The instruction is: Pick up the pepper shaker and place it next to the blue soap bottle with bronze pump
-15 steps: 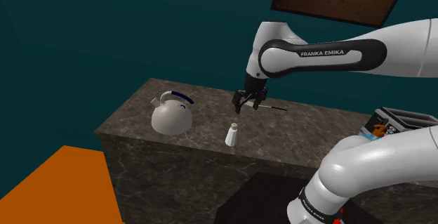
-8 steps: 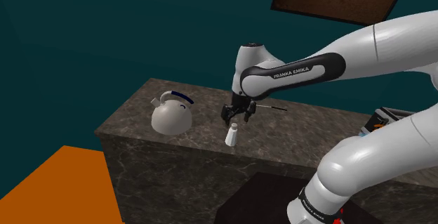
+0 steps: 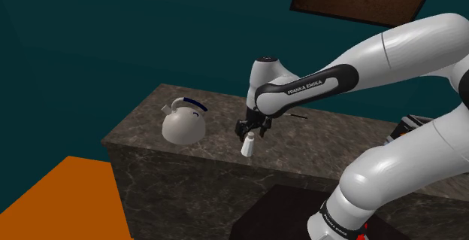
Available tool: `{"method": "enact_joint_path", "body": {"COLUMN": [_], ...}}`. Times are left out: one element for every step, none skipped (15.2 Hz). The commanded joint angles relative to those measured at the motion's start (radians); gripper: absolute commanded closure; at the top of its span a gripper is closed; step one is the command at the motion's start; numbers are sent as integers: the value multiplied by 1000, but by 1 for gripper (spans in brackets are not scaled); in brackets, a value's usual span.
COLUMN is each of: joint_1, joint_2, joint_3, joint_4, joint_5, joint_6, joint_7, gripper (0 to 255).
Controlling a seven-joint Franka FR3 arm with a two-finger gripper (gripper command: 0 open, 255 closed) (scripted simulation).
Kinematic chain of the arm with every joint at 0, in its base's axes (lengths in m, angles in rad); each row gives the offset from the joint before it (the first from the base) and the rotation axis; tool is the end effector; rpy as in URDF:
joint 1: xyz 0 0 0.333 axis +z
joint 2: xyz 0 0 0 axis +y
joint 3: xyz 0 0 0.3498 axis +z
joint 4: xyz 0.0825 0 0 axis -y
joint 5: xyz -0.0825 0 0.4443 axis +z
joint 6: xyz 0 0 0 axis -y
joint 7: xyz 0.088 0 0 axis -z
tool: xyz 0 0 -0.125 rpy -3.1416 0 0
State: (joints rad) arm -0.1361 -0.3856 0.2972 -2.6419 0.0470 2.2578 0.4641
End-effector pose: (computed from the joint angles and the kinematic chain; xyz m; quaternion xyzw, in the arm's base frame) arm 0.4248 0.0627 0.3391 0.9836 -0.1762 0.0052 0.0372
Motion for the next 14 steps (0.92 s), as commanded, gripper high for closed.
{"method": "enact_joint_path", "body": {"joint_1": [0, 0, 0, 0, 0, 0, 0, 0, 0, 0, 0, 0, 0, 0], "joint_2": [2, 2, 2, 2, 2, 2, 2, 2, 2, 2, 2, 2, 2, 2], "joint_3": [1, 1, 1, 1, 0, 0, 0, 0, 0, 1, 0, 1, 0, 1], "joint_4": [-2, -2, -2, -2, -2, -2, -2, -2, -2, -2, -2, -2, -2, -2], "joint_5": [0, 0, 0, 0, 0, 0, 0, 0, 0, 0, 0, 0, 0, 0], "joint_6": [4, 4, 4, 4, 4, 4, 4, 4, 4, 4, 4, 4, 4, 4], "joint_7": [1, 1, 1, 1, 1, 1, 1, 1, 1, 1, 1, 1, 1, 1], "gripper": [0, 0, 0, 0, 0, 0, 255, 255, 255, 255, 255, 255, 255, 255]}}
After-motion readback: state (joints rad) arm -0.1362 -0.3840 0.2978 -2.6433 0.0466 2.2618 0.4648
